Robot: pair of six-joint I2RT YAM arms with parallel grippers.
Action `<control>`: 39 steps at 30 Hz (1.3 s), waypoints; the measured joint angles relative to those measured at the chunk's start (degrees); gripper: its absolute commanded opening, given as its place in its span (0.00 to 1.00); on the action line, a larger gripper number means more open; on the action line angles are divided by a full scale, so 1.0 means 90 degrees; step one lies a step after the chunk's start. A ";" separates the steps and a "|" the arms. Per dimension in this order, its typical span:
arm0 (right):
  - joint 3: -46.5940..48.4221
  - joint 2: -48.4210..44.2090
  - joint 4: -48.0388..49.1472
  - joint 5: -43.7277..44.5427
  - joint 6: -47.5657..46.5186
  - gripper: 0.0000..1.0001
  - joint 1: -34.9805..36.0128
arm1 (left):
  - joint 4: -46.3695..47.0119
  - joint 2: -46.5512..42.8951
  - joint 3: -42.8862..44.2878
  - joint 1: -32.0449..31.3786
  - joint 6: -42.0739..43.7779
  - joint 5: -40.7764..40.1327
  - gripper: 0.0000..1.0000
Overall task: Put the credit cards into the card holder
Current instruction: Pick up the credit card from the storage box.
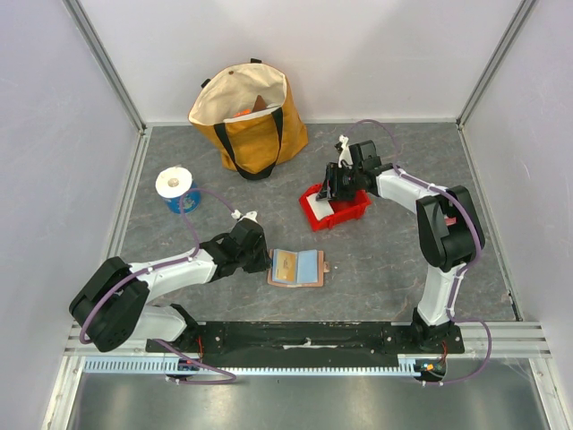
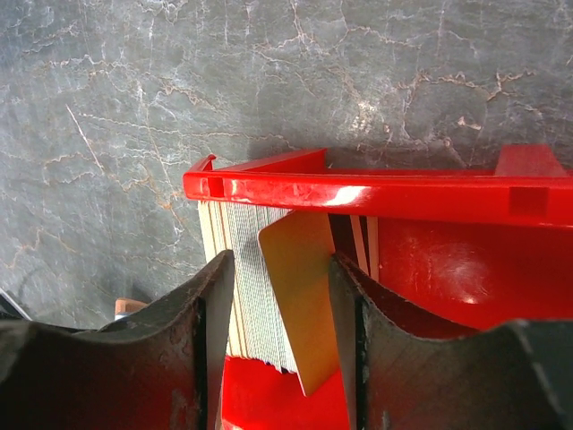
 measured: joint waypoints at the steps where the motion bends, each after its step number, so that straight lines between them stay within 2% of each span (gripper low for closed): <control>1: 0.0000 0.0000 0.0000 -0.0005 0.0000 0.50 0.0000 | 0.0002 0.0000 0.0000 0.0000 0.0000 0.0000 0.02; 13: 0.0000 -0.0002 0.0002 0.0000 0.0005 0.31 -0.0114 | 0.0017 0.0017 0.0000 0.0000 0.0000 0.0000 0.02; 22: 0.0000 -0.0002 0.0002 -0.0012 0.0012 0.27 -0.0250 | 0.0053 0.0112 0.0000 0.0012 0.0000 0.0075 0.02; 27: 0.0000 -0.0002 0.0005 -0.0063 0.0019 0.21 -0.0325 | 0.0063 0.0117 -0.0002 0.0024 0.0000 0.0138 0.02; 39: 0.0000 -0.0027 0.0002 -0.0182 0.0015 0.20 -0.0415 | 0.0085 0.0148 -0.0002 0.0024 -0.0002 0.0163 0.02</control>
